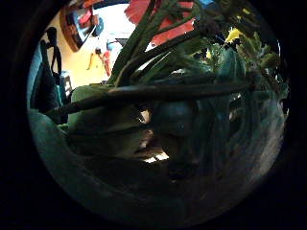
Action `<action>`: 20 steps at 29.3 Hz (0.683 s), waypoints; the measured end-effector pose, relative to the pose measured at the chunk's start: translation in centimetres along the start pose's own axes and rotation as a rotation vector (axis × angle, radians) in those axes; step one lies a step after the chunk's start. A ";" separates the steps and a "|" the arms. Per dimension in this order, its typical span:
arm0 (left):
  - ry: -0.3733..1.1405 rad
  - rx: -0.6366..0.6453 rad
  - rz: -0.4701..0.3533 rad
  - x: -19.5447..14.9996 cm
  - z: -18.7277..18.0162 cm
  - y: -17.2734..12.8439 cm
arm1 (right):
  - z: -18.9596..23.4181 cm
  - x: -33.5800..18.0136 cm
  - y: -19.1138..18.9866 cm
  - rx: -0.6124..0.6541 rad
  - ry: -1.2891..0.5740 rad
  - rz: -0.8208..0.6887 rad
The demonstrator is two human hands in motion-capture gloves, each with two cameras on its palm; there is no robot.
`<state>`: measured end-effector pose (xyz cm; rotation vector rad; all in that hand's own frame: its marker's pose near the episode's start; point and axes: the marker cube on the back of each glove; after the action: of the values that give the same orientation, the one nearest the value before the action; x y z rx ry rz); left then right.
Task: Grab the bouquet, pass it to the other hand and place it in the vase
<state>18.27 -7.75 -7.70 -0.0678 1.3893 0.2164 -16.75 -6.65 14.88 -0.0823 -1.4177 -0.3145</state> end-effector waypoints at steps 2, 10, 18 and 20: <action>-0.029 0.068 0.028 2.4 -1.9 0.2 | -1.0 0.0 0.1 0.009 0.031 0.000; -0.068 0.313 0.094 10.3 -9.4 1.0 | -5.6 -1.3 0.1 0.090 0.118 0.029; -0.111 0.554 0.114 13.4 -17.2 0.4 | -8.2 -2.3 -0.1 0.144 0.157 0.048; -0.120 0.592 0.106 13.3 -18.7 0.1 | -8.1 -2.3 -0.2 0.145 0.149 0.051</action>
<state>2.33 -9.46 -24.11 0.5026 1.2901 -0.1073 -9.36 -8.37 11.30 0.0235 -1.2839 -0.1717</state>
